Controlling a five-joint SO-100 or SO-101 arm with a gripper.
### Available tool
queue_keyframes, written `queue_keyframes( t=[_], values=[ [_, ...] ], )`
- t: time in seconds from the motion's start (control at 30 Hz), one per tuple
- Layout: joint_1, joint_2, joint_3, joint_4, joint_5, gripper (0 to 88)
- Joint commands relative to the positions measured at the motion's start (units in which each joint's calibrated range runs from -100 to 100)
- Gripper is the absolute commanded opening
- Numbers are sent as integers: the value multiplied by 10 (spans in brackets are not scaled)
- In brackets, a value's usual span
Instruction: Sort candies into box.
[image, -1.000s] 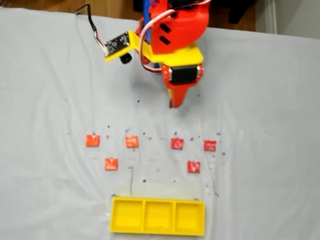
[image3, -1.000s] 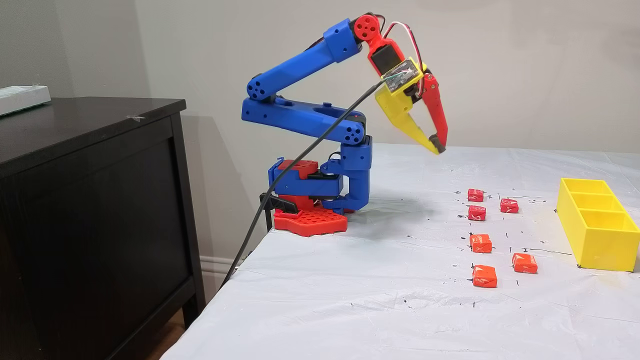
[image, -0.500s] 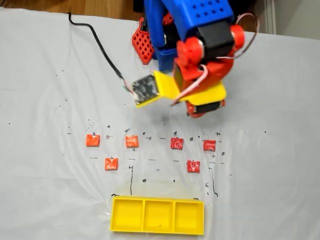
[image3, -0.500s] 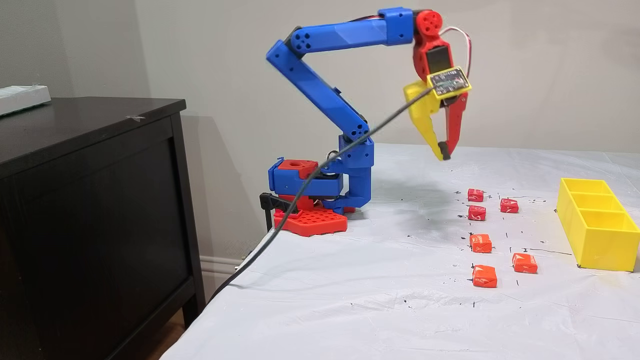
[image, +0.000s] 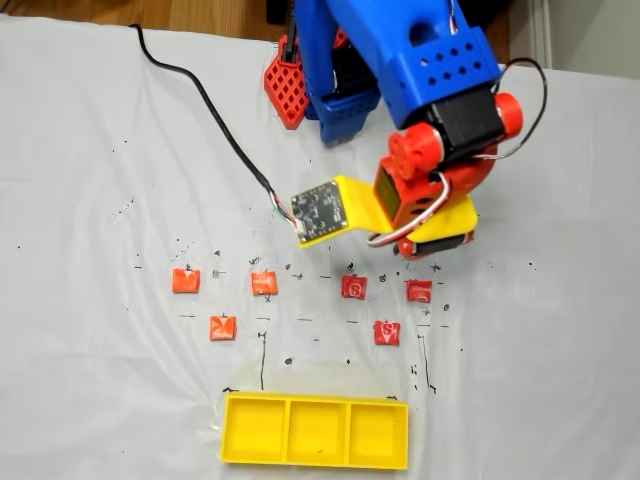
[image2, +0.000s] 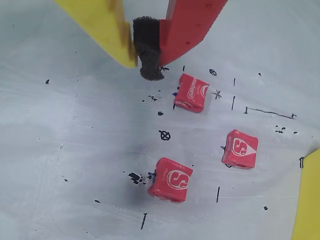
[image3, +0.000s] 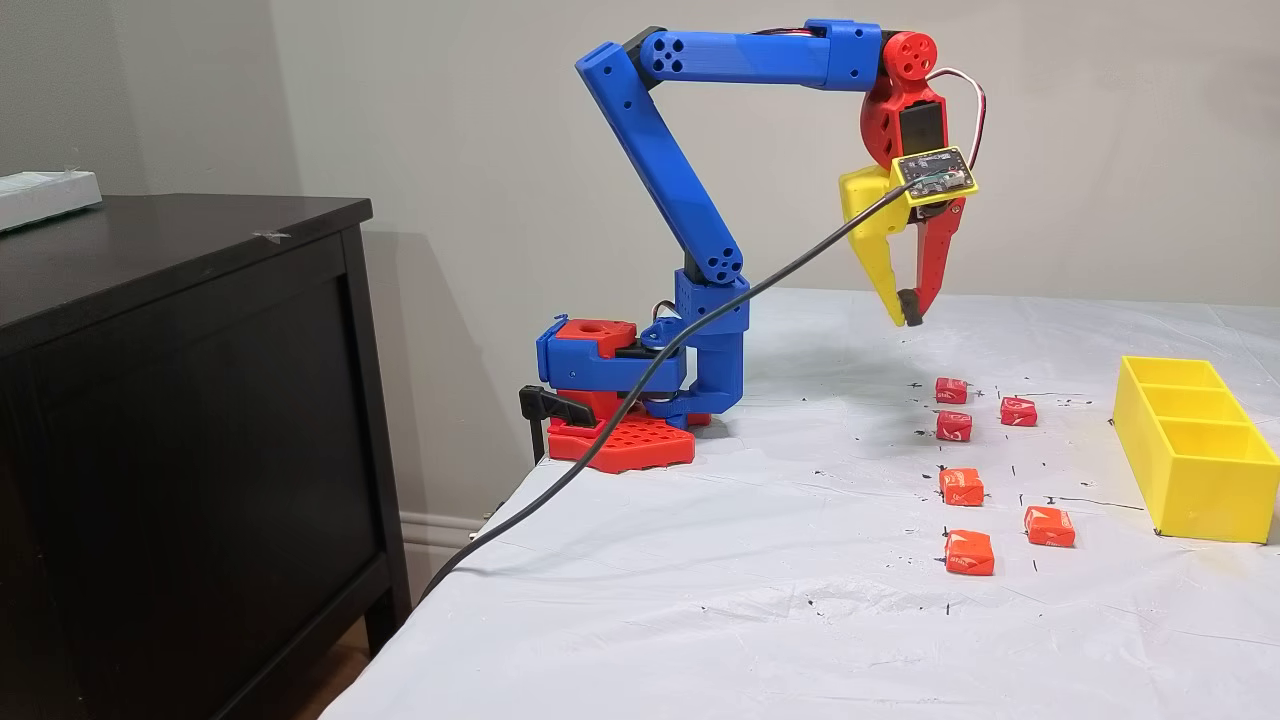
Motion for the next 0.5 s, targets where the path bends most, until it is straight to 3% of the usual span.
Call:
queue_keyframes(
  t=[0.0,0.3,0.47],
  values=[
    [-7,13,-35,-15,2,95],
    [-24,56,-30,-37,1,233],
    [-26,91,-35,-59,2,240]
  ],
)
